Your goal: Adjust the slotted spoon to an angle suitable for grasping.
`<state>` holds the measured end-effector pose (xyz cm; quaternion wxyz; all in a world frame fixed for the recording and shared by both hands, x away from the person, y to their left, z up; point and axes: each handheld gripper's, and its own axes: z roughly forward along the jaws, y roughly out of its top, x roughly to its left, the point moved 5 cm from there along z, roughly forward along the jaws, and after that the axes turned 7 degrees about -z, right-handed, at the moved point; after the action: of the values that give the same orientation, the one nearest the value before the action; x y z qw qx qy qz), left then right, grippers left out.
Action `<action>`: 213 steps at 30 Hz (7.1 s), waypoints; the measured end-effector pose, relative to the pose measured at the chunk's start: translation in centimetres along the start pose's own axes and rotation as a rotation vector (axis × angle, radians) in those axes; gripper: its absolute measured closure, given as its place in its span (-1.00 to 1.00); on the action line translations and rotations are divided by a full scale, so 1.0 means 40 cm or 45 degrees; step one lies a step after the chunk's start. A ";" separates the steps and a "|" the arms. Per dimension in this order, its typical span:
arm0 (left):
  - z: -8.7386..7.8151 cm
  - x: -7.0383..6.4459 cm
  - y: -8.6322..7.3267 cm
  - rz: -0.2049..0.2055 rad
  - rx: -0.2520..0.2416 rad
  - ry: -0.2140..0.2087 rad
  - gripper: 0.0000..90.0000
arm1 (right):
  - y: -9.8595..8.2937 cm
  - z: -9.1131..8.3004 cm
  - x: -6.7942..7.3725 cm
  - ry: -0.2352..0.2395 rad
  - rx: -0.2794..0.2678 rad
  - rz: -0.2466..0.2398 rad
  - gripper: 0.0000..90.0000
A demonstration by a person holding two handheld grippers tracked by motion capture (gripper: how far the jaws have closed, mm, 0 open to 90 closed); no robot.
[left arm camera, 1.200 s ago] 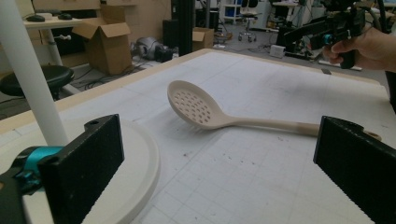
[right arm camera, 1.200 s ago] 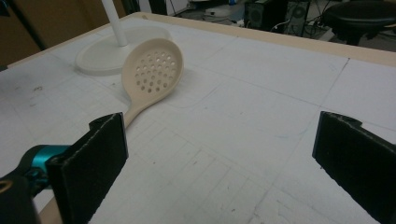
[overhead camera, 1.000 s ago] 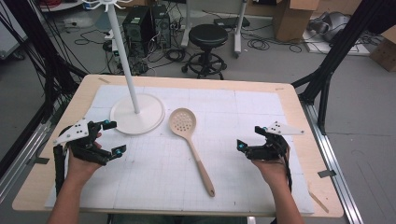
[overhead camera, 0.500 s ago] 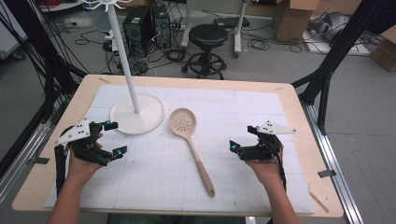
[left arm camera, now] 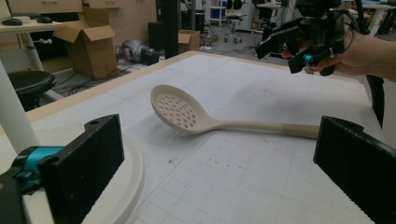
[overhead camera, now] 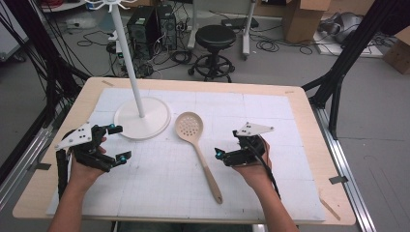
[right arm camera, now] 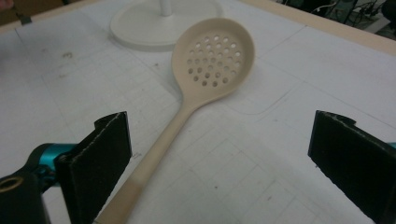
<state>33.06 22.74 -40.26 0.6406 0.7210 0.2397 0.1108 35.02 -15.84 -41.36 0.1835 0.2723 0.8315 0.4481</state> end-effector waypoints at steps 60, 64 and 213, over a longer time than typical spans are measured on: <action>0.006 -0.013 0.009 0.025 0.010 -0.007 -0.95 | -0.051 0.166 0.117 0.178 0.506 -0.072 0.54; 0.008 -0.013 0.007 0.022 0.015 -0.010 -0.95 | -0.053 0.161 0.125 0.237 0.510 -0.089 0.63; 0.002 -0.018 0.024 0.034 0.018 -0.018 -0.95 | -0.015 -0.147 -0.018 0.049 -0.267 -0.001 -0.58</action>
<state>32.68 22.24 -39.22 0.6356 0.7295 0.2263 0.1125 32.19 -20.36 -38.72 0.1952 0.2428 0.7835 0.5377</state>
